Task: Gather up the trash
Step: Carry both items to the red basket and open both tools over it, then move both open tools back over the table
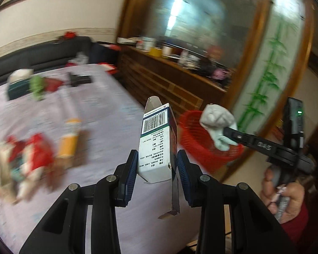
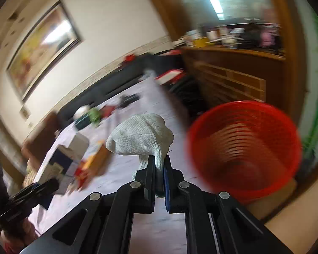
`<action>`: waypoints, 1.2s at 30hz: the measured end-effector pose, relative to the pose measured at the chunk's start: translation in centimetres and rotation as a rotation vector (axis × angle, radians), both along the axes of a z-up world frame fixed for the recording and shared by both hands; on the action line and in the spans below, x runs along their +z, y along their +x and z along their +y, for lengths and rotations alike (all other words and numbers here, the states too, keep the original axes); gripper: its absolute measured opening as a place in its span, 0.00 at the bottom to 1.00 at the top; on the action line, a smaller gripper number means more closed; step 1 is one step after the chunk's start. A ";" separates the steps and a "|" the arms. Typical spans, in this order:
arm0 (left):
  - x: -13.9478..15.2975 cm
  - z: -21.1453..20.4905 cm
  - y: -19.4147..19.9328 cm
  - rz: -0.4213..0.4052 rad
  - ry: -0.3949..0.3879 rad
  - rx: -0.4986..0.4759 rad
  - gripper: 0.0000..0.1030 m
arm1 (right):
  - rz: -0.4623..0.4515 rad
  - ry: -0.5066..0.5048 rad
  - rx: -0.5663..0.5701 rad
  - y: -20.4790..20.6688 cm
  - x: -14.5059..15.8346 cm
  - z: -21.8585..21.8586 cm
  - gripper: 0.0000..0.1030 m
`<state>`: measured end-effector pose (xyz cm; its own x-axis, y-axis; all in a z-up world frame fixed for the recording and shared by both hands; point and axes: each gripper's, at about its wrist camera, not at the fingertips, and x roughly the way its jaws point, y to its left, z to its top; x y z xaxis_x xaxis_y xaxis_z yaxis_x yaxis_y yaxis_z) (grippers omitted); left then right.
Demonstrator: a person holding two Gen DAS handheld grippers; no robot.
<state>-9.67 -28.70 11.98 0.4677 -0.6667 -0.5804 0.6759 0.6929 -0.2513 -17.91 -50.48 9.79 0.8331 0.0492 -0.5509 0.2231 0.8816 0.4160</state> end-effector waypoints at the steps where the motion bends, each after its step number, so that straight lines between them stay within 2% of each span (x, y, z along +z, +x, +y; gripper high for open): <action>1: 0.1 -1.8 0.0 -0.001 0.000 -0.024 0.35 | 0.001 0.007 -0.031 -0.4 0.0 -1.3 0.07; 5: 0.1 -8.2 0.7 0.036 -0.001 -0.113 0.35 | 0.010 0.036 -0.151 -1.7 -0.3 -6.6 0.07; 10: -0.9 -15.2 1.4 0.082 0.013 -0.166 0.36 | 0.030 0.061 -0.223 -2.3 -1.1 -10.5 0.07; 13: -1.8 -17.6 1.7 0.097 0.023 -0.169 0.40 | 0.049 0.059 -0.245 -2.3 -1.9 -11.6 0.07; 16: -2.7 -17.8 2.5 0.120 0.034 -0.156 0.47 | 0.067 0.048 -0.246 -2.3 -2.6 -12.6 0.10; 19: -3.1 -17.0 2.7 0.126 0.035 -0.148 0.51 | 0.074 0.036 -0.258 -2.0 -2.9 -13.0 0.12; 21: -3.0 -15.8 2.5 0.110 0.030 -0.134 0.60 | 0.068 0.017 -0.273 -2.4 -2.8 -12.8 0.12; 23: -2.6 -14.6 2.1 0.080 0.031 -0.118 0.61 | 0.059 0.014 -0.277 -2.7 -2.7 -12.6 0.24; 28: -1.9 -10.9 0.9 0.011 0.056 -0.078 0.65 | 0.046 0.013 -0.273 -2.7 -2.3 -11.6 0.26; 30: -1.6 -8.7 0.6 -0.007 0.061 -0.047 0.68 | 0.035 0.019 -0.253 -2.7 -1.9 -10.7 0.26; 33: -1.4 -5.4 0.4 -0.016 0.061 0.003 0.68 | 0.030 0.009 -0.200 -2.2 -1.6 -8.2 0.39; 36: -1.3 -1.6 0.7 -0.014 0.065 0.067 0.68 | 0.040 -0.016 -0.114 -1.1 -1.6 -4.8 0.41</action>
<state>-9.02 -30.29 10.65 0.5187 -0.5945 -0.6144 0.6303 0.7515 -0.1951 -18.99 -55.32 8.16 0.8100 -0.0534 -0.5839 0.3383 0.8560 0.3910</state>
